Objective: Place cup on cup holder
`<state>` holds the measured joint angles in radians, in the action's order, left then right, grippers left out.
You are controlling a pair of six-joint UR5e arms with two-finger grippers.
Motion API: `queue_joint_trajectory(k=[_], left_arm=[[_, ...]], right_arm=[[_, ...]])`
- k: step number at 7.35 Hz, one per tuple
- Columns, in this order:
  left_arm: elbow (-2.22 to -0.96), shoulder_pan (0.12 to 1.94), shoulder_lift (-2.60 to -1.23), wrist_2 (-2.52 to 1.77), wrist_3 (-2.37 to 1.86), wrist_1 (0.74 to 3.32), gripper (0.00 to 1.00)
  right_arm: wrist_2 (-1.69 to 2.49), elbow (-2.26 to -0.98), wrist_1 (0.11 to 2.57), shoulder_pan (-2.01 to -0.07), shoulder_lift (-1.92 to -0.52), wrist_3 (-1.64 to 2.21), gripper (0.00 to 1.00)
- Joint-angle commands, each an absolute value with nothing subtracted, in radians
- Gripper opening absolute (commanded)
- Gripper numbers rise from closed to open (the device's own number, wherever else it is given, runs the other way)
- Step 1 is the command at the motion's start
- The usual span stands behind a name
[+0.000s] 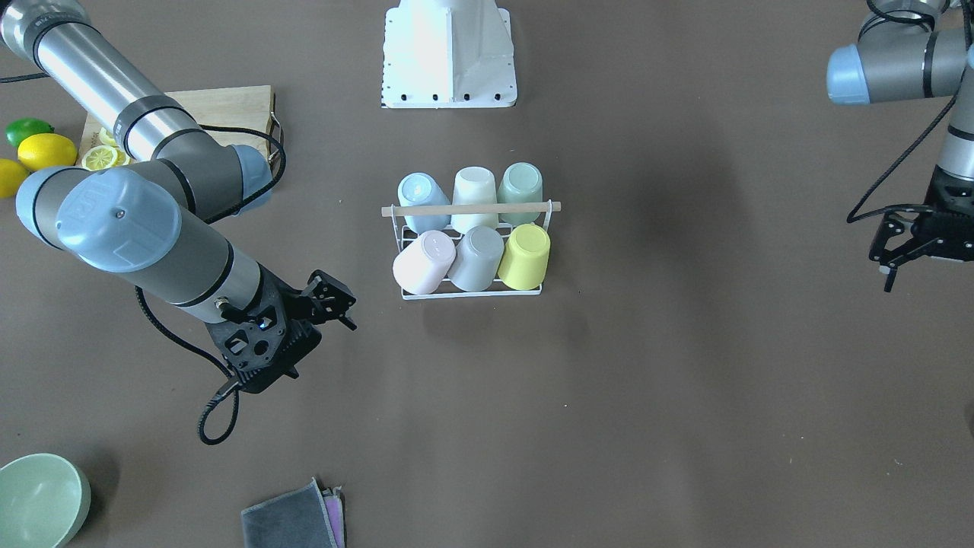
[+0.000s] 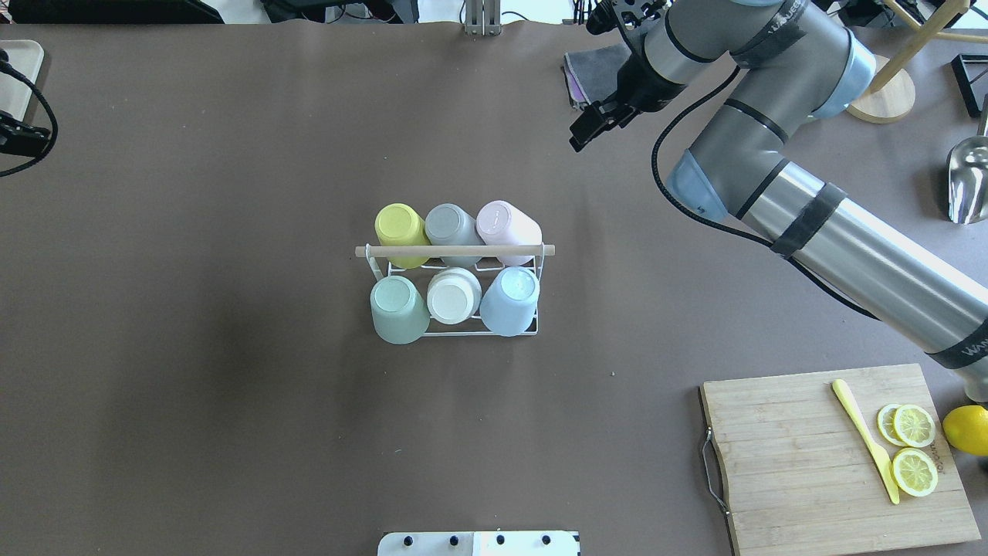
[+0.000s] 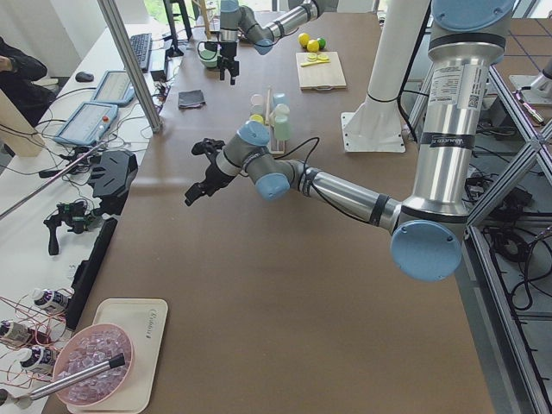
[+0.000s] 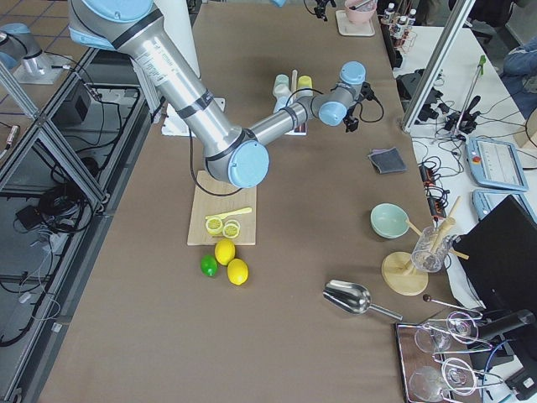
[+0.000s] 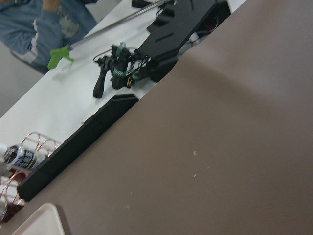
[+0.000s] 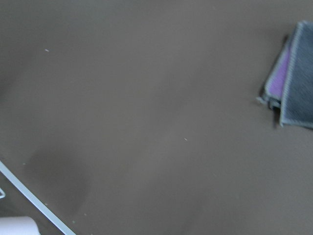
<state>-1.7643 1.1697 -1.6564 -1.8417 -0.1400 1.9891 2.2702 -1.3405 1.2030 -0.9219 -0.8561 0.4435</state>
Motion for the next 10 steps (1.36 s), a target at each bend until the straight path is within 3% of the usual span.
queue_joint_trajectory(k=[1, 3, 5, 8, 10], left_arm=[[-1.679, 1.306, -1.655, -2.056, -0.135, 1.815, 0.98], [-1.539, 1.437, -1.648, -2.257, -0.132, 1.812, 0.98], [-1.531, 1.514, -1.551, -2.281, -0.132, 1.815, 0.98], [-1.526, 1.526, -1.51, -2.272, -0.129, 1.816, 0.98], [-1.528, 1.525, -1.558, -2.272, -0.136, 1.806, 0.98]], right_arm=[[2.194, -1.445, 1.505, -0.946, -0.922, 0.446, 1.0], [2.023, -1.58, 1.586, -0.942, -1.056, 0.445, 1.0], [2.032, -1.758, 1.644, -0.954, -1.22, 0.428, 1.0], [2.181, -1.798, 1.628, -1.093, -1.423, 0.298, 1.0], [2.226, -1.795, 1.528, -1.203, -1.59, 0.24, 1.0]])
